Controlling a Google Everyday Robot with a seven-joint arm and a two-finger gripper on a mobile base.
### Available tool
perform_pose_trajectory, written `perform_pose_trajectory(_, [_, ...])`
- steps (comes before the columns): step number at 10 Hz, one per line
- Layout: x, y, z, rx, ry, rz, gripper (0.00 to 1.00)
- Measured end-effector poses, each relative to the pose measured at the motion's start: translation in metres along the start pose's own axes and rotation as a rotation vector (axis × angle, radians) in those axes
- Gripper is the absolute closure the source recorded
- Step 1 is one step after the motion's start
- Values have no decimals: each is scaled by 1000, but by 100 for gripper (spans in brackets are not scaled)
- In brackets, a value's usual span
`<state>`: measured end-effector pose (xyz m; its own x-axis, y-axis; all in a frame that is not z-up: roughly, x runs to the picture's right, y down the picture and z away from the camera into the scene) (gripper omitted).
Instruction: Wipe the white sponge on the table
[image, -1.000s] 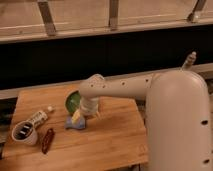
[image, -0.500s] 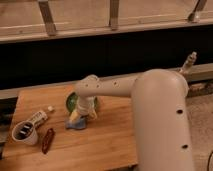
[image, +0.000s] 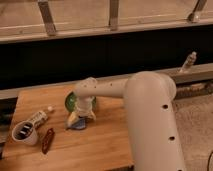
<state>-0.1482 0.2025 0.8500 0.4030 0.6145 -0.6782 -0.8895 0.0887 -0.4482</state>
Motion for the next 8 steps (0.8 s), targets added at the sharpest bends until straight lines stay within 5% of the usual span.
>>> perform_pose_trajectory(8, [0, -4, -8, 6, -1, 3, 94])
